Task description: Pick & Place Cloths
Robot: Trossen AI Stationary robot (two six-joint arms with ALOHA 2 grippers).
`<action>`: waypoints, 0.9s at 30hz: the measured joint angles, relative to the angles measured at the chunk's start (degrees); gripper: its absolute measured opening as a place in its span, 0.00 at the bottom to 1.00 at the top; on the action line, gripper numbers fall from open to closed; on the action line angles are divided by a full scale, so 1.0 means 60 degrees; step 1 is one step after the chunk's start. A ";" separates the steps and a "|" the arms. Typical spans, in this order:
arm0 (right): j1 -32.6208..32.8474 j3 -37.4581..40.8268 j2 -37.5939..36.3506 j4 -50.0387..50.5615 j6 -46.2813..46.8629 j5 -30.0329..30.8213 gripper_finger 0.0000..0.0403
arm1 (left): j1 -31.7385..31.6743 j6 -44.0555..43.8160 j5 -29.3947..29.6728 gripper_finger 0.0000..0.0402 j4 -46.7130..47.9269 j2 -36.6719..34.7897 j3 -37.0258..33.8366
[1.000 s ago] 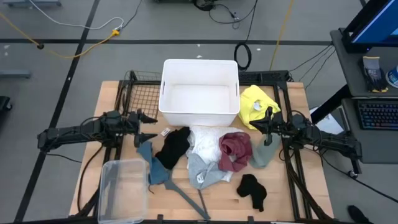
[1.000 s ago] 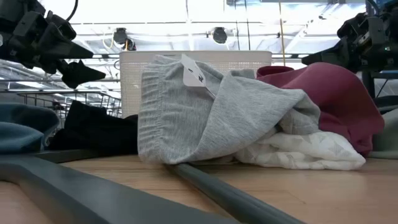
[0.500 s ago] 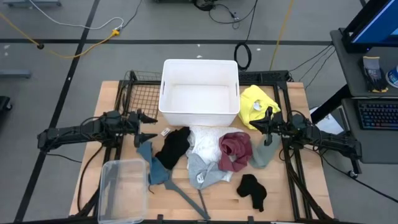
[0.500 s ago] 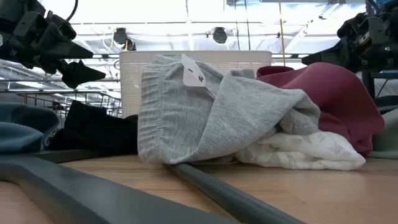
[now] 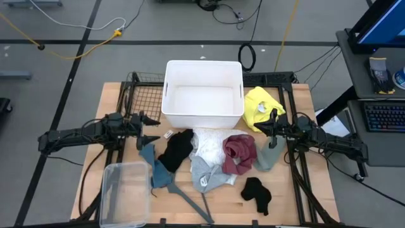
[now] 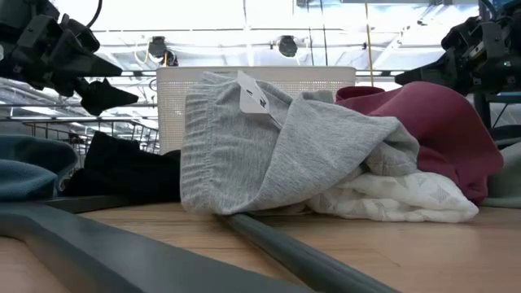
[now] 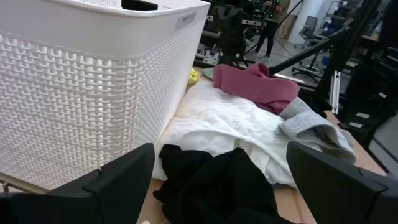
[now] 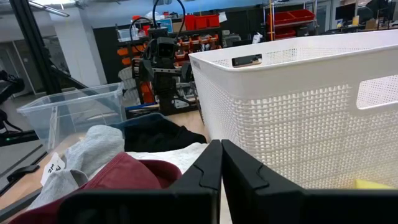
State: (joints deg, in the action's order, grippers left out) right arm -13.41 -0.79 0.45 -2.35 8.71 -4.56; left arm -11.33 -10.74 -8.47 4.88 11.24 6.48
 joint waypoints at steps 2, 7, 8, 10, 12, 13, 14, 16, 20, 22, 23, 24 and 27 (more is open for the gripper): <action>0.0002 0.0001 0.0000 0.0001 0.0000 0.0000 0.01 | 0.0002 0.0000 -0.0001 0.91 -0.0001 0.0001 0.0000; 0.0004 -0.0001 0.0000 0.0004 0.0000 0.0000 0.01 | 0.0002 0.0000 0.0001 0.91 -0.0001 -0.0001 0.0000; 0.0000 0.0002 0.0000 0.0004 -0.0132 0.0004 0.01 | 0.0004 0.0000 0.0001 0.91 0.0001 -0.0001 0.0000; 0.0002 0.0002 0.0000 0.0000 -0.0859 0.0027 0.01 | 0.0003 0.0000 -0.0002 0.91 -0.0003 -0.0003 0.0000; 0.0004 -0.0001 0.0000 0.0000 -0.1400 0.0007 0.01 | 0.0004 -0.0001 -0.0002 0.91 -0.0001 -0.0001 0.0000; 0.0000 0.0000 0.0000 0.0000 -0.1545 0.0007 0.01 | 0.0004 0.0000 0.0001 0.91 0.0001 -0.0003 0.0000; 0.0000 0.0001 0.0000 0.0000 -0.1612 0.0005 0.01 | 0.0003 0.0000 0.0000 0.91 0.0000 -0.0003 0.0000; 0.0001 -0.0001 0.0000 0.0000 -0.1616 0.0007 0.01 | 0.0001 -0.0001 -0.0002 0.91 -0.0002 0.0000 0.0000; 0.0002 0.0002 0.0000 0.0000 -0.1564 0.0005 0.01 | 0.0004 -0.0003 0.0001 0.91 0.0001 0.0001 0.0000; 0.0003 -0.0001 0.0000 0.0000 -0.1583 0.0005 0.01 | 0.0000 0.0000 -0.0002 0.91 0.0001 -0.0002 0.0000; 0.0003 -0.0001 0.0000 0.0000 -0.1580 0.0007 0.01 | 0.0002 0.0000 0.0000 0.91 -0.0001 0.0001 0.0000; 0.0004 -0.0001 0.0000 0.0000 -0.1574 0.0004 0.01 | 0.0002 0.0000 0.0001 0.91 -0.0002 0.0000 0.0000; 0.0004 0.0002 0.0000 0.0000 -0.1574 0.0004 0.01 | 0.0003 0.0000 0.0001 0.91 -0.0001 -0.0001 0.0000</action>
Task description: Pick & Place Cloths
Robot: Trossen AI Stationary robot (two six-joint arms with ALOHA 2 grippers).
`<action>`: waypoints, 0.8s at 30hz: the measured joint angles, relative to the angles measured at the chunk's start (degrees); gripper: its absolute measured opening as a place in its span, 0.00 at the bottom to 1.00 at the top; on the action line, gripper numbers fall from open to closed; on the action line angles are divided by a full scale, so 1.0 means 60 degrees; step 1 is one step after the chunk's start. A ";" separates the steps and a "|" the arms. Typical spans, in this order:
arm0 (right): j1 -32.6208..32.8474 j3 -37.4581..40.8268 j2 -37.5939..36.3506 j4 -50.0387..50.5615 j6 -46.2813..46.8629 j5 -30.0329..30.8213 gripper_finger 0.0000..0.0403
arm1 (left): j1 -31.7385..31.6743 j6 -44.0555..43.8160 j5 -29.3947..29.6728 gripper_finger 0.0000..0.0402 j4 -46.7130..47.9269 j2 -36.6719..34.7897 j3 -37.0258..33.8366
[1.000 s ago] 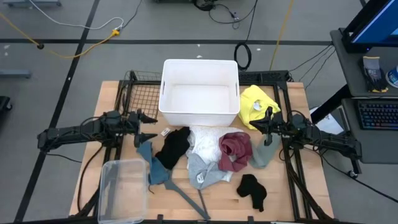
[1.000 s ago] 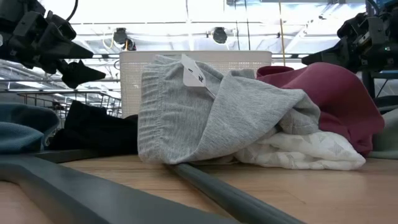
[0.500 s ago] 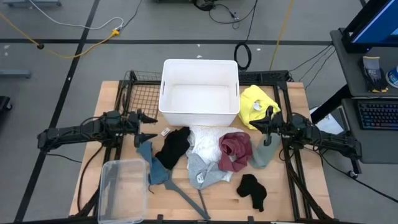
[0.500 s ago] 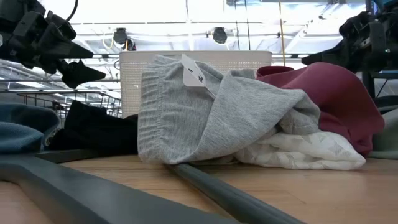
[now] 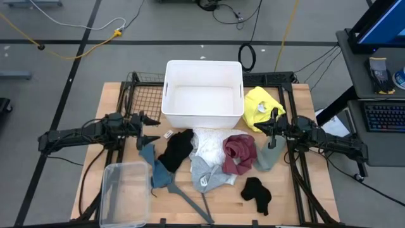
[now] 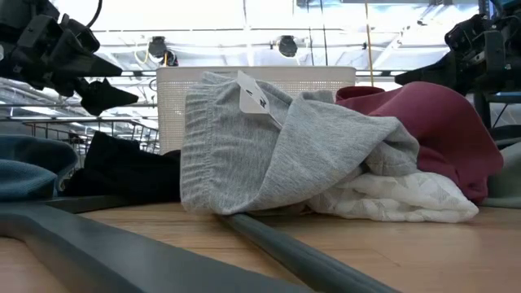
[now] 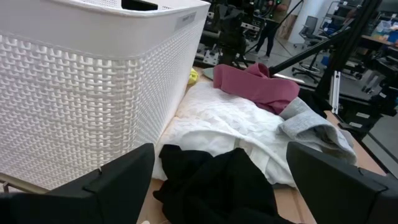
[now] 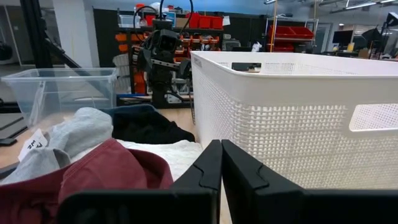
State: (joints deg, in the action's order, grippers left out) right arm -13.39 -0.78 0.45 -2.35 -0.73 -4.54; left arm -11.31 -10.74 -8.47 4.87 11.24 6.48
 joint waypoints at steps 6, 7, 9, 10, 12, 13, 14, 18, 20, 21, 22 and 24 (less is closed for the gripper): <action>-0.0001 -0.0001 0.0000 0.0000 0.0249 0.0000 0.01 | 0.0000 -0.0001 -0.0002 0.91 0.0000 0.0002 0.0000; 0.0000 -0.0003 0.0000 -0.0006 0.0550 -0.0002 0.01 | -0.0001 0.0000 -0.0004 0.91 -0.0002 -0.0002 0.0000; -0.0003 0.0000 0.0004 -0.0146 0.1449 -0.0023 0.01 | 0.0000 0.0000 0.0000 0.91 -0.0001 -0.0002 0.0000; -0.0001 0.0000 0.0004 -0.0237 0.1949 -0.0041 0.01 | 0.0001 0.0000 0.0000 0.91 -0.0002 0.0002 0.0000; 0.0000 -0.0001 0.0003 -0.0566 0.2722 -0.0040 0.01 | 0.0001 0.0000 -0.0004 0.91 0.0001 0.0002 0.0000; 0.0000 0.0000 -0.0002 -0.0700 0.2975 -0.0040 0.01 | -0.0002 0.0000 0.0000 0.91 0.0000 0.0000 0.0000; 0.0000 0.0000 -0.0004 -0.0776 0.3211 -0.0040 0.01 | -0.0002 0.0000 -0.0002 0.91 -0.0001 -0.0001 0.0000; -0.0003 0.0000 -0.0004 -0.1035 0.4135 -0.0036 0.01 | 0.0001 0.0000 -0.0004 0.91 -0.0002 0.0002 0.0000; -0.0002 0.0000 0.0004 -0.1020 0.4281 -0.0033 0.01 | 0.0001 0.0000 0.0000 0.91 0.0001 -0.0001 0.0000; -0.0001 0.0000 0.0000 -0.1029 0.4264 -0.0033 0.01 | -0.0001 0.0000 0.0000 0.91 -0.0002 -0.0002 0.0000; -0.0004 0.0000 0.0000 -0.1044 0.4235 -0.0033 0.01 | -0.0001 0.0000 -0.0004 0.91 0.0000 0.0002 0.0000; 0.0000 0.0000 0.0000 -0.1051 0.4224 -0.0025 0.01 | 0.0000 0.0000 0.0000 0.91 -0.0002 -0.0001 0.0000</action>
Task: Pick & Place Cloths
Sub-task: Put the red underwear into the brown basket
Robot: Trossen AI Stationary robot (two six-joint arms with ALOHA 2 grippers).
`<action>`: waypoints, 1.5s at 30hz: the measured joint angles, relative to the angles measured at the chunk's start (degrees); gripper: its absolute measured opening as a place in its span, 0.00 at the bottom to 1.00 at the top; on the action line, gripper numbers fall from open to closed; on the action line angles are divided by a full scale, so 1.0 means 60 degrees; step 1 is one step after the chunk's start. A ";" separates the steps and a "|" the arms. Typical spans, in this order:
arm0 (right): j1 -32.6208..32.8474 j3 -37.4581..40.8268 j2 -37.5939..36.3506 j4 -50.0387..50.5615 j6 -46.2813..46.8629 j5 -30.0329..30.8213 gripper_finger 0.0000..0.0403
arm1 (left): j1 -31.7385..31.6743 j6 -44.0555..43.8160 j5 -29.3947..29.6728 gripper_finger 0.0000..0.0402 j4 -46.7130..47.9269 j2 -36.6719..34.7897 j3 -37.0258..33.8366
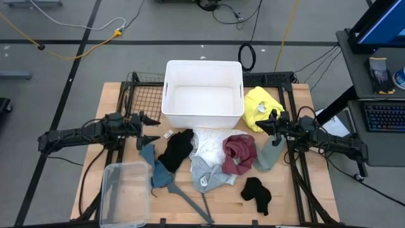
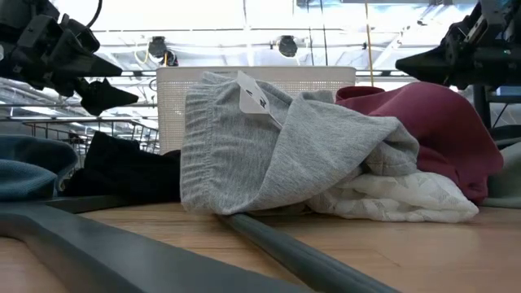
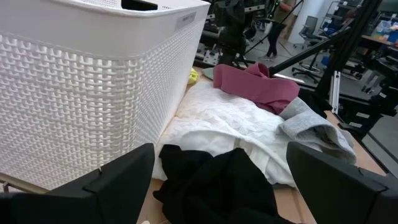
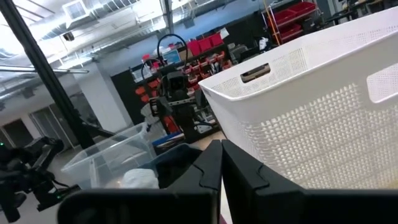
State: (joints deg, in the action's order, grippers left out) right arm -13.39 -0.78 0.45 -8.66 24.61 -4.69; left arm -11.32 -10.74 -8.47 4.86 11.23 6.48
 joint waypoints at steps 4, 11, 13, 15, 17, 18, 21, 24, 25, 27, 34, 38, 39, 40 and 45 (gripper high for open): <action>0.0000 0.0000 0.0000 -0.0086 0.0071 0.0007 0.01 | 0.0001 0.0000 0.0000 0.91 0.0000 0.0001 0.0000; 0.0000 0.0000 0.0000 -0.0100 0.0916 0.0015 0.01 | -0.0002 0.0000 -0.0004 0.91 0.0002 0.0003 0.0000; 0.0000 0.0000 0.0000 -0.0100 0.1167 0.0018 0.01 | -0.0003 0.0000 -0.0002 0.91 0.0001 0.0003 0.0000; 0.0000 0.0000 0.0000 -0.0100 0.1430 0.0015 0.01 | -0.0002 0.0000 -0.0001 0.91 0.0002 0.0003 0.0000; 0.0000 0.0000 0.0000 -0.0098 0.1572 0.0015 0.01 | 0.0001 0.0000 -0.0003 0.91 0.0004 -0.0001 0.0000; 0.0000 0.0000 0.0000 -0.0098 0.1570 0.0015 0.01 | 0.0000 0.0000 -0.0001 0.91 0.0004 0.0000 0.0000; 0.0000 0.0000 0.0000 -0.0097 0.1528 0.0015 0.01 | -0.0002 -0.0002 -0.0001 0.91 0.0003 0.0003 0.0000; 0.0000 0.0000 0.0000 -0.0097 0.1523 -0.0001 0.01 | 0.0001 0.0000 0.0000 0.91 0.0000 0.0003 0.0000; 0.0000 0.0000 0.0000 -0.0095 0.1516 -0.0007 0.01 | 0.0001 0.0003 0.0000 0.91 0.0000 0.0003 0.0000; 0.0000 0.0000 0.0000 -0.0097 0.1361 -0.0011 0.01 | 0.0001 0.0000 0.0000 0.91 0.0000 0.0002 0.0000; 0.0000 -0.0210 -0.0002 -0.1140 0.0496 -0.0726 0.01 | -0.0002 0.0000 0.0158 0.91 0.0004 0.0003 0.0000; 0.0000 -0.0826 0.0101 -0.1058 0.0122 -0.1010 0.01 | -0.0003 -0.0038 0.0208 0.91 -0.0009 0.0003 0.0000; 0.0000 -0.1073 0.0194 -0.1091 0.0014 -0.1030 0.01 | -0.0001 -0.0061 0.0208 0.91 -0.0044 0.0003 0.0000; 0.0000 -0.1340 0.0267 -0.1224 -0.0051 -0.1065 0.01 | -0.0003 -0.0086 0.0208 0.91 -0.0087 0.0001 0.0000; 0.0004 -0.2492 0.1034 -0.1174 -0.0457 -0.1603 0.01 | -0.0001 -0.0095 0.0213 0.91 -0.0122 0.0001 0.0000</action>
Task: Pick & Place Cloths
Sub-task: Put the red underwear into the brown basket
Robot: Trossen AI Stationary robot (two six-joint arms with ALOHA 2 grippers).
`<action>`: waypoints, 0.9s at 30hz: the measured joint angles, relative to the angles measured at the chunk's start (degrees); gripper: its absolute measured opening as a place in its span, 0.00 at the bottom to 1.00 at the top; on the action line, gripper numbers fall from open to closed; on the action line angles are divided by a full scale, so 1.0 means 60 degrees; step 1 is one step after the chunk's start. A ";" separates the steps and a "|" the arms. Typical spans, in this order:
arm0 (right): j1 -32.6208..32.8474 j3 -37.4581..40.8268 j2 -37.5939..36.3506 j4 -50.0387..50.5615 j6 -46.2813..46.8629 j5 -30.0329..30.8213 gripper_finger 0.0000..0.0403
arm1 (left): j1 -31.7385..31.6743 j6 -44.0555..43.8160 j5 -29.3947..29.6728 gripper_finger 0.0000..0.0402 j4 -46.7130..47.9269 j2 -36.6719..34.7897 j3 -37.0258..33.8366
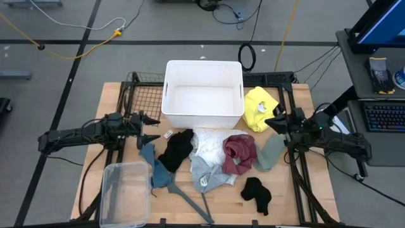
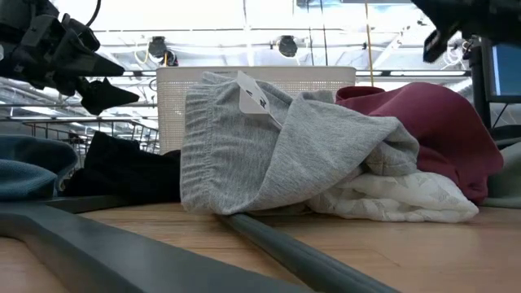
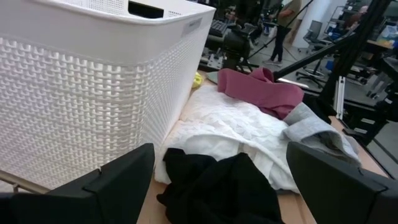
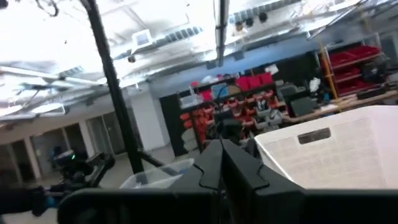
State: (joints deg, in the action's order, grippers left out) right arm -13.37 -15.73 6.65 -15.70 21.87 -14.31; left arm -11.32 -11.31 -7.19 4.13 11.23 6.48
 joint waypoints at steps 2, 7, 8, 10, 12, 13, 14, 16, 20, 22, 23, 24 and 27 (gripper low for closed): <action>0.0004 -0.0523 0.0443 -0.0019 -0.0048 -0.0198 0.01 | -0.0002 0.0000 -0.0001 0.91 0.0001 0.0002 0.0000; 0.0004 -0.1743 0.1778 0.0136 -0.0052 -0.1132 0.01 | -0.0002 -0.0004 -0.0018 0.91 -0.0003 -0.0002 0.0000; 0.0007 -0.2026 0.2066 0.0263 -0.0058 -0.1318 0.01 | -0.0002 -0.0004 -0.0029 0.91 0.0005 0.0002 0.0000; 0.0016 -0.2571 0.2646 0.0548 -0.0106 -0.1621 0.01 | -0.0002 -0.0007 -0.0031 0.91 -0.0005 -0.0002 0.0000; 0.0086 -0.3161 0.3220 0.1175 -0.0307 -0.1906 0.01 | -0.0001 -0.0004 -0.0031 0.91 0.0001 0.0002 0.0000; 0.0166 -0.3473 0.3511 0.1617 -0.0446 -0.1923 0.01 | -0.0002 -0.0006 -0.0031 0.91 -0.0001 0.0002 0.0000; 0.0259 -0.3794 0.3789 0.2128 -0.0584 -0.1919 0.01 | -0.0002 -0.0004 -0.0031 0.91 -0.0004 0.0002 0.0000; 0.0476 -0.4416 0.4310 0.3276 -0.0960 -0.1889 0.01 | -0.0001 -0.0007 -0.0031 0.91 -0.0002 0.0002 0.0000; 0.0936 -0.5636 0.5308 0.5733 -0.1551 -0.1299 0.01 | -0.0002 -0.0006 -0.0031 0.91 -0.0002 0.0002 0.0000; 0.1179 -0.6159 0.5737 0.6922 -0.1771 -0.0597 0.00 | 0.0000 -0.0004 -0.0031 0.91 -0.0005 0.0002 0.0000; 0.1288 -0.6404 0.5921 0.7492 -0.1894 -0.0324 0.00 | -0.0001 -0.0004 -0.0031 0.91 -0.0002 0.0002 0.0000; 0.1393 -0.6621 0.6086 0.7991 -0.2044 0.0018 0.00 | 0.0001 -0.0004 -0.0031 0.91 -0.0003 0.0002 0.0000; 0.1702 -0.7155 0.6511 0.9215 -0.2118 0.0825 0.00 | -0.0002 -0.0004 -0.0031 0.91 -0.0002 0.0002 0.0000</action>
State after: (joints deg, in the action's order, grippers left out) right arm -3.15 -58.66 45.72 39.59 9.16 -9.36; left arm -11.33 -11.33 -7.38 4.12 11.25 6.48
